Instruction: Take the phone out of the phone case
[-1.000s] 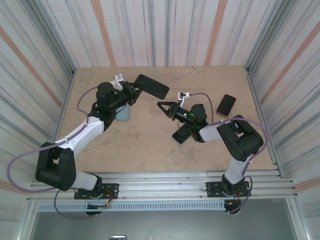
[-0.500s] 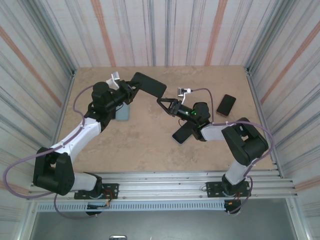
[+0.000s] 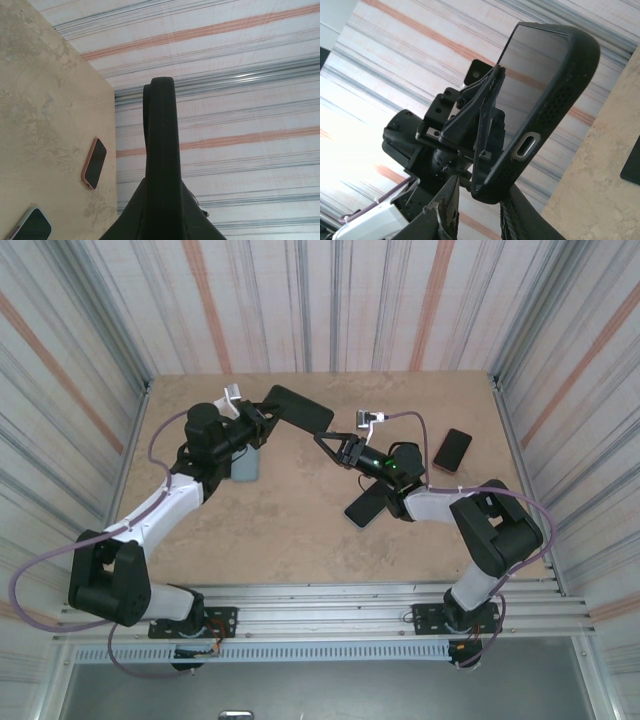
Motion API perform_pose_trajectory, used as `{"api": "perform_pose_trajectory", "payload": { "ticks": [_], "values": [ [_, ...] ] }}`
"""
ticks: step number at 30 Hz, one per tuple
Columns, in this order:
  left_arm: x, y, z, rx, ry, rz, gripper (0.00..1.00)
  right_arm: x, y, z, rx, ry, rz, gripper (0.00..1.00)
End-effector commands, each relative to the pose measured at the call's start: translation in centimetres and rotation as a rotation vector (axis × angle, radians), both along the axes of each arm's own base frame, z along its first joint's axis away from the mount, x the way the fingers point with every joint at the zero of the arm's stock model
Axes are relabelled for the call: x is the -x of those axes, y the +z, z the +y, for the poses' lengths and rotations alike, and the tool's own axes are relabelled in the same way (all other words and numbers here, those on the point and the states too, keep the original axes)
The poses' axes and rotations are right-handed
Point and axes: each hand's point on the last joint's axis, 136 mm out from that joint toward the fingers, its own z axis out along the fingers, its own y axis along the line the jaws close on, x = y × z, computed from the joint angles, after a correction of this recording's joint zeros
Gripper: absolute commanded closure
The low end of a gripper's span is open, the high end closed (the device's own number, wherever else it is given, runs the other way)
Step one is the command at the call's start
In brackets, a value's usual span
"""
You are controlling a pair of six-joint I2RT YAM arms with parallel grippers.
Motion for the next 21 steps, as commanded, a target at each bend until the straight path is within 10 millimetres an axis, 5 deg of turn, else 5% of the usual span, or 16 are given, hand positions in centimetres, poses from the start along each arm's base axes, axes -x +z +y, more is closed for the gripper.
{"api": "perform_pose_trajectory", "payload": {
  "ticks": [1, 16, 21],
  "values": [
    [0.6, 4.3, -0.1, 0.042, -0.022, -0.125, 0.95, 0.1, 1.7, 0.1, -0.037, 0.019, -0.033, 0.77],
    [1.7, 5.8, -0.8, 0.082, -0.064, -0.143, 0.96, -1.2, -0.5, -0.2, -0.011, -0.003, 0.018, 0.88],
    [2.2, 6.8, -1.3, 0.112, -0.088, -0.151, 0.98, -1.9, -2.8, -0.1, 0.022, -0.01, 0.054, 0.91]
  ]
}}
